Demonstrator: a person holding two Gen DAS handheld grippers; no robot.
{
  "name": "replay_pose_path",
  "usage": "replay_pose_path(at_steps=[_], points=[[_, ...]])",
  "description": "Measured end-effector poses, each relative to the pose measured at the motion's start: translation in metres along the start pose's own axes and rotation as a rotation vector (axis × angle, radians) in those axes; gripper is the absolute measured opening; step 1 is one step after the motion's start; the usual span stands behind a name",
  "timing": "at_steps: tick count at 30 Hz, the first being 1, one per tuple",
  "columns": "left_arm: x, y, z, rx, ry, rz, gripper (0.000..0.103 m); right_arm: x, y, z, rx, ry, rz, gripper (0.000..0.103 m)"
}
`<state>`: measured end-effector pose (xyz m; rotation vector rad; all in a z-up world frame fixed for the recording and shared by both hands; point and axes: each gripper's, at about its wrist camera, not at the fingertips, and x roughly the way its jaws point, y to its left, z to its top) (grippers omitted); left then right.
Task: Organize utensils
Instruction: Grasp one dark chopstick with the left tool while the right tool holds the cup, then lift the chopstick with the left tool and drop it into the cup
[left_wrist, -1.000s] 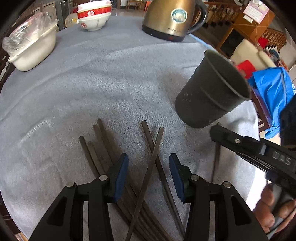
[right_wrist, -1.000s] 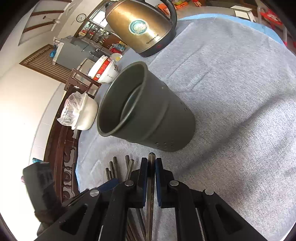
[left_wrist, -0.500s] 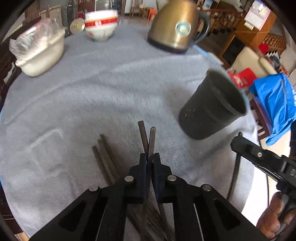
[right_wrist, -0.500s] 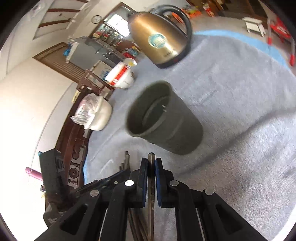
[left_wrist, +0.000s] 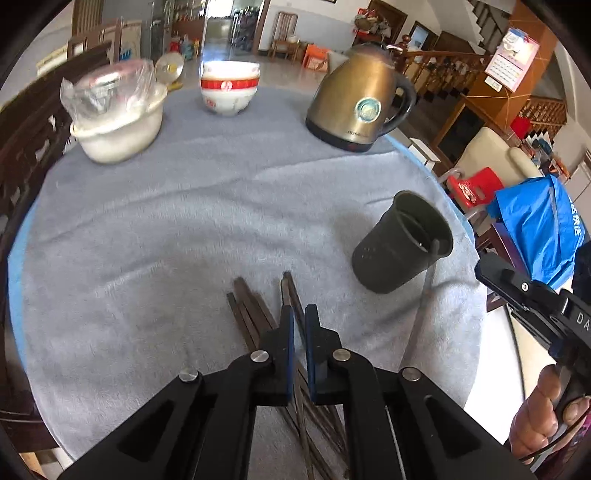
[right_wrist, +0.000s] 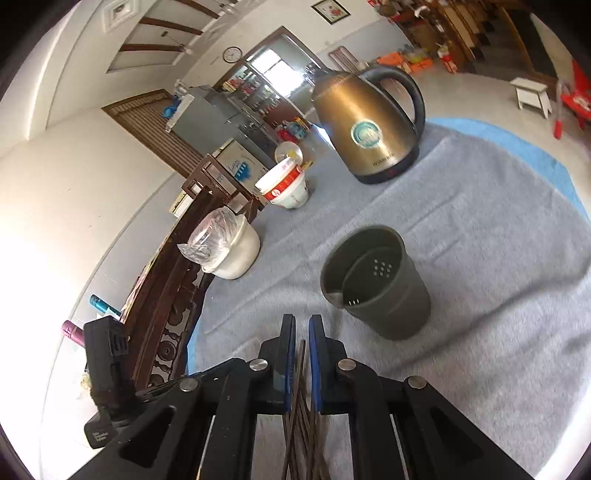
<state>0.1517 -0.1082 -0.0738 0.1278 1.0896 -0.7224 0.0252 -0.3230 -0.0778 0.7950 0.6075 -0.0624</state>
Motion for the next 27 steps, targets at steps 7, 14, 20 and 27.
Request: replay_pose_path(at_steps=[7,14,20,27], points=[[0.044,-0.009,0.005,0.043,0.074,0.062,0.031,0.008,-0.013,-0.002,0.024,0.043,-0.032,0.011],[0.088,-0.011,0.012,0.113,0.165,0.082,0.031,0.030,-0.041,-0.004,0.108,0.122,0.012,0.074],[0.101,-0.010,0.014,0.158,0.186,0.062,0.010,0.052,-0.041,-0.001,0.123,0.154,0.081,0.045],[0.097,-0.002,0.014,0.165,0.178,0.042,0.006,0.096,-0.040,-0.008,0.154,0.271,0.065,0.011]])
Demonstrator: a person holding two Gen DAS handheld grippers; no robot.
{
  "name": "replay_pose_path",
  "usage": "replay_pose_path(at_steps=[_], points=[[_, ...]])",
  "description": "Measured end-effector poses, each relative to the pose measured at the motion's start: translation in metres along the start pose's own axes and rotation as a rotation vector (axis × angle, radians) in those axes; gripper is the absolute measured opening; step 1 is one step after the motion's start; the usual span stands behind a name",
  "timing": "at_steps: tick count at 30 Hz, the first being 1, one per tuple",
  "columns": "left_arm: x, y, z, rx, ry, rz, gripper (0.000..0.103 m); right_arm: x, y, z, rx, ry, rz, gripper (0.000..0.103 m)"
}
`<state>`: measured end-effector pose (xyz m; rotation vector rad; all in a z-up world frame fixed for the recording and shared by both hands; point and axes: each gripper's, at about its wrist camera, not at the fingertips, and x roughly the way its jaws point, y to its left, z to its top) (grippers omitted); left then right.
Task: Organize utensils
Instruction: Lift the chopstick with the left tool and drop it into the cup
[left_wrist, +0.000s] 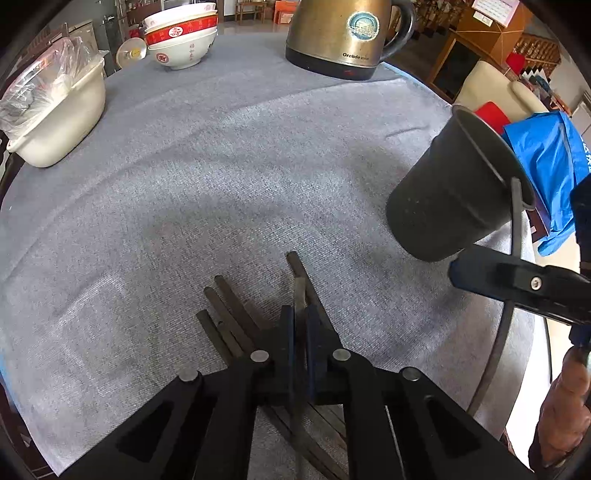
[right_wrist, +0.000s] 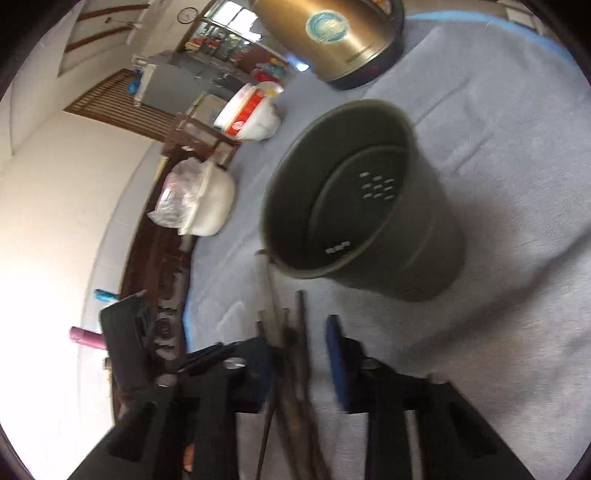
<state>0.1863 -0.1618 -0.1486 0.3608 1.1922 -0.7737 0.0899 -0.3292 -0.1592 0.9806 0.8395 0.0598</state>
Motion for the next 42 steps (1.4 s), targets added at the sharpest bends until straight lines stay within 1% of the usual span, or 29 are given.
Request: replay_pose_path(at_steps=[1,3,6,9,11,13,15,17,18,19,22,24,26,27,28,29,32,35,36,38,40,42], points=[[-0.003,0.001,-0.001,0.000,-0.007,-0.001,0.006,-0.004,0.008,-0.002,-0.041,-0.017,-0.021,0.008],[-0.011,0.004,-0.003,-0.006,-0.037,-0.018,0.006,-0.014,0.021,-0.005,-0.101,-0.052,-0.052,0.006],[-0.032,0.008,-0.004,-0.022,-0.092,-0.041,0.005,-0.035,0.035,-0.007,-0.154,-0.101,-0.035,0.006],[-0.063,0.011,-0.006,-0.053,-0.156,-0.059,0.005,-0.061,0.045,-0.007,-0.184,-0.157,-0.014,0.006],[-0.087,0.012,-0.007,-0.078,-0.212,-0.085,0.005,-0.083,0.056,-0.005,-0.211,-0.219,0.009,0.006],[-0.117,0.012,-0.010,-0.106,-0.288,-0.107,0.005,-0.104,0.066,-0.004,-0.243,-0.284,0.015,0.006],[-0.150,0.011,-0.011,-0.128,-0.364,-0.116,0.005,-0.124,0.080,-0.002,-0.281,-0.370,0.004,0.006],[-0.181,0.005,-0.010,-0.149,-0.442,-0.119,0.005,-0.148,0.096,-0.001,-0.341,-0.490,-0.029,0.006],[-0.193,0.002,-0.008,-0.156,-0.473,-0.123,0.005,-0.157,0.101,-0.001,-0.361,-0.533,-0.043,0.006],[-0.199,0.002,-0.004,-0.163,-0.501,-0.127,0.005,-0.168,0.107,0.000,-0.386,-0.598,-0.063,0.006],[-0.226,-0.010,0.003,-0.191,-0.596,-0.139,0.005,-0.190,0.116,0.006,-0.418,-0.726,-0.097,0.006],[-0.239,-0.019,0.005,-0.205,-0.669,-0.112,0.005,-0.193,0.123,0.010,-0.436,-0.806,-0.147,0.005],[-0.246,-0.032,0.016,-0.223,-0.743,-0.078,0.005,-0.194,0.126,0.011,-0.457,-0.864,-0.190,0.005],[-0.245,-0.036,0.020,-0.232,-0.764,-0.067,0.005,-0.191,0.126,0.011,-0.471,-0.889,-0.225,0.005],[-0.244,-0.041,0.024,-0.236,-0.780,-0.055,0.005,-0.189,0.127,0.011,-0.482,-0.896,-0.248,0.005],[-0.240,-0.049,0.032,-0.241,-0.809,-0.028,0.005,-0.182,0.126,0.013,-0.491,-0.891,-0.269,0.005],[-0.224,-0.061,0.045,-0.262,-0.840,0.011,0.005,-0.166,0.118,0.020,-0.479,-0.829,-0.287,0.005],[-0.197,-0.071,0.058,-0.272,-0.823,0.055,0.006,-0.151,0.107,0.025,-0.448,-0.770,-0.301,0.005],[-0.184,-0.072,0.061,-0.280,-0.807,0.067,0.005,-0.146,0.102,0.028,-0.430,-0.742,-0.297,0.005],[-0.169,-0.073,0.064,-0.291,-0.787,0.092,0.006,-0.141,0.095,0.032,-0.399,-0.711,-0.286,0.005],[-0.154,-0.073,0.064,-0.296,-0.773,0.109,0.006,-0.142,0.088,0.032,-0.381,-0.695,-0.281,0.005],[-0.149,-0.073,0.062,-0.301,-0.755,0.122,0.006,-0.141,0.082,0.033,-0.365,-0.688,-0.279,0.006]])
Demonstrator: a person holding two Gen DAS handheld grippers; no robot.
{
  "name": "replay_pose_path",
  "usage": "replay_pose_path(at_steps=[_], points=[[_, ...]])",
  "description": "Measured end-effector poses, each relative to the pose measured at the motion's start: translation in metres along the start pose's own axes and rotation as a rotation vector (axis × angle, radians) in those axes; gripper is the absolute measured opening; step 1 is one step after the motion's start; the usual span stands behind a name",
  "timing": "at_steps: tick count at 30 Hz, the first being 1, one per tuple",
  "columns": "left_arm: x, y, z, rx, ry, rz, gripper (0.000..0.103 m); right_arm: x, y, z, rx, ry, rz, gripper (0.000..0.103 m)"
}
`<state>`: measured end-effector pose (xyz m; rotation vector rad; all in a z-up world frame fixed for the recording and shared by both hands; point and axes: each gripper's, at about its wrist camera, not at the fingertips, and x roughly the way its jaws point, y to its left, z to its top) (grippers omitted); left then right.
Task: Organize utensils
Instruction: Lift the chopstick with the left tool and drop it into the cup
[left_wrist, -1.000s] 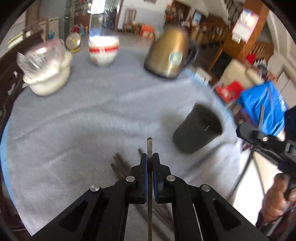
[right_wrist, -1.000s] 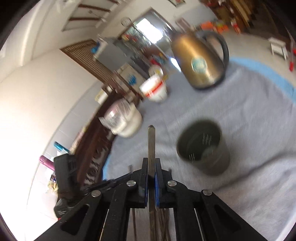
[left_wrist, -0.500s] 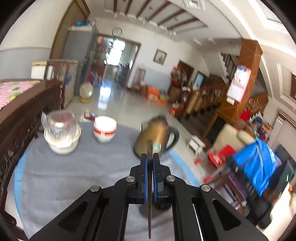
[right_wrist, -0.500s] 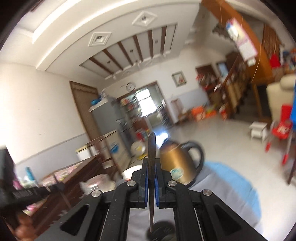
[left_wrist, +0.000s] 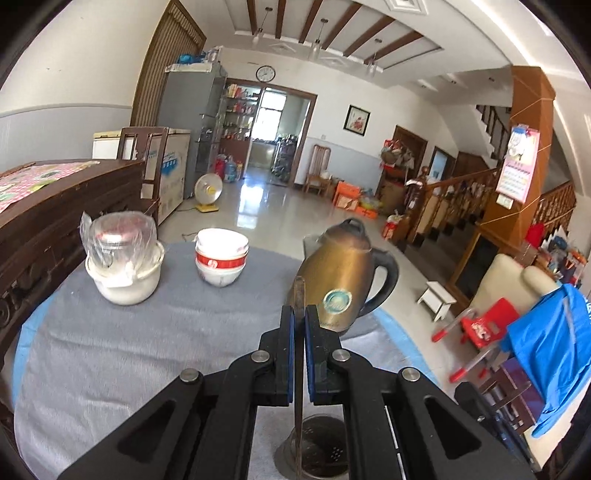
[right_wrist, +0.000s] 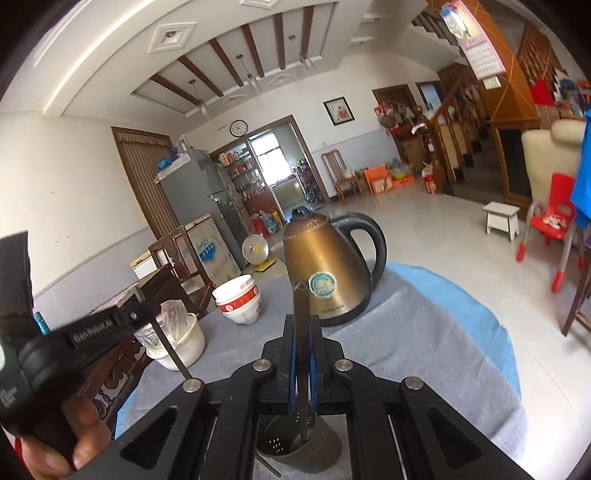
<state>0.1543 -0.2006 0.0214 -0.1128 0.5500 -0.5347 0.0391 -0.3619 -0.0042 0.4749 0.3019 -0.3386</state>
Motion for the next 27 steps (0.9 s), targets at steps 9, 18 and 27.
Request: replay_pose_path(at_steps=[9,18,27], points=[[-0.036,0.006,0.021,-0.005,-0.010,-0.068,0.005,0.018,-0.019,-0.010,0.074,0.032,0.015,0.006],[-0.081,0.000,0.050,-0.035,-0.197,-0.081,0.005,0.027,-0.044,-0.017,0.182,0.066,0.062,0.009],[-0.008,0.001,0.006,-0.003,-0.062,-0.001,0.006,0.000,-0.071,-0.020,0.324,0.035,0.118,0.080]])
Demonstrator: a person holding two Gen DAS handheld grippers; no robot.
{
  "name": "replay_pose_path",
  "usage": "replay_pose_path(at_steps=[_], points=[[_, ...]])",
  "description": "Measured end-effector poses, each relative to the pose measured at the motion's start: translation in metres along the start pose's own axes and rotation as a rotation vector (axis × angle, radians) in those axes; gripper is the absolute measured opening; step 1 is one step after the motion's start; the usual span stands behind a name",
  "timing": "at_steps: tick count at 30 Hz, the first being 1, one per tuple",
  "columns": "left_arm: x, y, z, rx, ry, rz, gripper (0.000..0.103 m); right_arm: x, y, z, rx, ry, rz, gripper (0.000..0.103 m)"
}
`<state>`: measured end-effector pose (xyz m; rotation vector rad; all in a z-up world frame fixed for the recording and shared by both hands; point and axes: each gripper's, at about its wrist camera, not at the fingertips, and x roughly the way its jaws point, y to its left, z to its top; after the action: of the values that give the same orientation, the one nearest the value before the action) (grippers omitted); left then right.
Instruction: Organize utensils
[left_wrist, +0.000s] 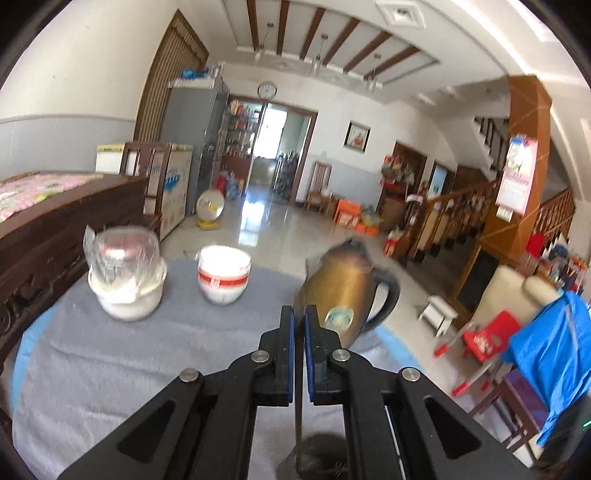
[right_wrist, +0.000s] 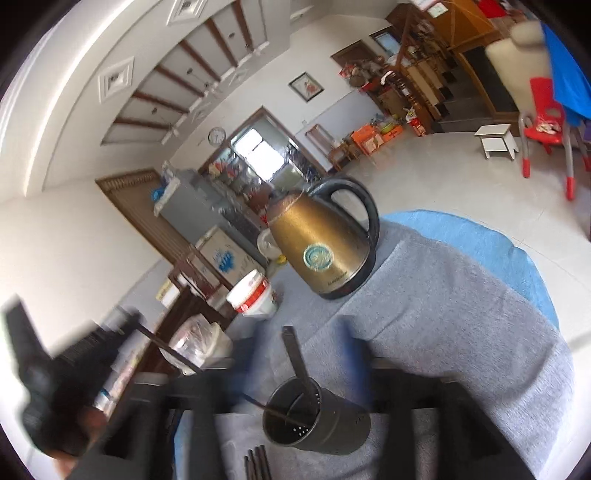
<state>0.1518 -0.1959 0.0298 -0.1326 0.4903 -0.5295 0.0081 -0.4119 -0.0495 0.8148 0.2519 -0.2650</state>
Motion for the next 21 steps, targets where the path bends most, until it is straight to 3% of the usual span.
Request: replay_pose_path(at_steps=[3,4,5,7,11,14,17,19,21], points=[[-0.006,0.009,-0.011,-0.013,0.030,-0.007,0.007,-0.026,-0.006,0.000,0.013,-0.087,0.028,0.080],[-0.010,0.010,-0.013,-0.002,0.030,-0.005,0.016,-0.033,-0.007,-0.001,0.016,-0.100,0.026,0.080],[-0.015,0.011,-0.015,0.013,0.031,0.000,0.036,-0.038,-0.008,-0.001,0.021,-0.107,0.030,0.079],[-0.028,0.013,-0.020,0.049,0.028,0.042,0.059,-0.046,-0.009,-0.004,0.030,-0.110,0.037,0.079],[-0.055,0.017,-0.033,0.181,0.015,0.141,0.065,-0.064,0.002,-0.014,-0.040,-0.115,0.029,0.078],[-0.067,0.033,-0.051,0.277,0.051,0.220,0.069,-0.079,0.019,-0.025,-0.134,-0.110,0.043,0.078],[-0.071,0.056,-0.069,0.308,0.119,0.298,0.069,-0.083,0.035,-0.042,-0.214,-0.072,0.072,0.078],[-0.072,0.075,-0.080,0.303,0.153,0.343,0.069,-0.080,0.046,-0.055,-0.255,-0.028,0.093,0.073],[-0.071,0.090,-0.088,0.296,0.191,0.387,0.069,-0.071,0.056,-0.069,-0.283,0.027,0.107,0.057]])
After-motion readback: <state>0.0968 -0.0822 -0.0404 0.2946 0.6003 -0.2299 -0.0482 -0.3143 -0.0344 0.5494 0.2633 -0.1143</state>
